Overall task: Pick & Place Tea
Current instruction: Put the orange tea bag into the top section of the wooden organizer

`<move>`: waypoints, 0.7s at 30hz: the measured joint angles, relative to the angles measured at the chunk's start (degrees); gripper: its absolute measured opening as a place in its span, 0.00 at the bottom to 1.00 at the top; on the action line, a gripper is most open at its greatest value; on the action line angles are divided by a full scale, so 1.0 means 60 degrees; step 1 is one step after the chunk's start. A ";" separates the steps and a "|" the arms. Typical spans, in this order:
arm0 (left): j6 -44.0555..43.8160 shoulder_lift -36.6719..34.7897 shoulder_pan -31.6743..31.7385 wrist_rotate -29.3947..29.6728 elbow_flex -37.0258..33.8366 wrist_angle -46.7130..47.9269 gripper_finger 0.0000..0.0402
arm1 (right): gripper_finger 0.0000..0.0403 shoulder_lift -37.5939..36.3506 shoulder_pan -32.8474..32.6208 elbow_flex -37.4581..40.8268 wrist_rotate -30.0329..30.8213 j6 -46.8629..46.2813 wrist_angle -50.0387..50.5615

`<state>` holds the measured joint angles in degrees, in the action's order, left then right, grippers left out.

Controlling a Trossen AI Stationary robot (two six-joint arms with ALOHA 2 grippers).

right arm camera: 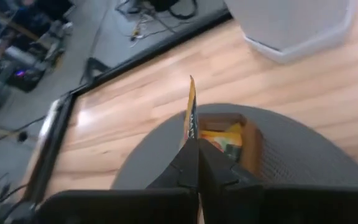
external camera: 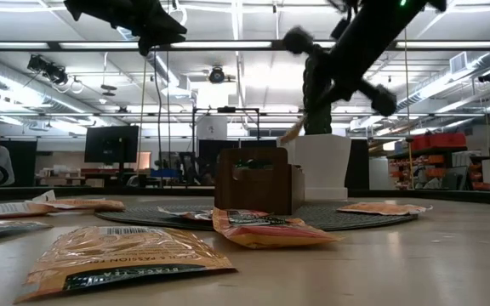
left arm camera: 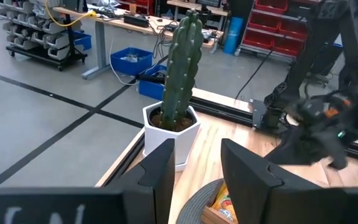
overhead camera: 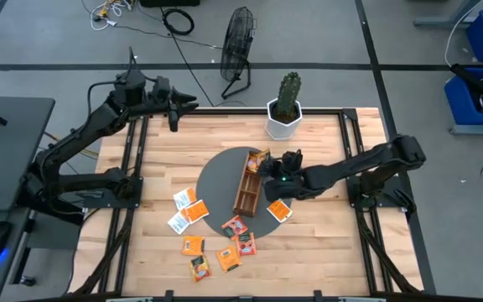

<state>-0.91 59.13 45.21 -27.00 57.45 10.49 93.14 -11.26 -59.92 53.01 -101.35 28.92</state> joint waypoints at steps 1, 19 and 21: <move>-0.0026 0.0000 0.0000 -0.0001 0.0000 0.0002 0.33 | 0.00 0.0192 0.0035 0.0000 -0.0100 -0.0229 -0.0001; -0.0164 0.0000 0.0000 -0.0004 0.0000 0.0006 0.33 | 0.00 0.1470 0.0713 0.0000 -0.0409 -0.0387 -0.1094; -0.0160 0.0004 0.0000 -0.0004 0.0000 0.0006 0.33 | 0.00 0.1533 0.0809 0.0000 -0.0613 0.0153 -0.1507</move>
<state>-1.87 59.16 45.21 -27.03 57.45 10.52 102.34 -6.41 -59.92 49.34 -100.44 19.88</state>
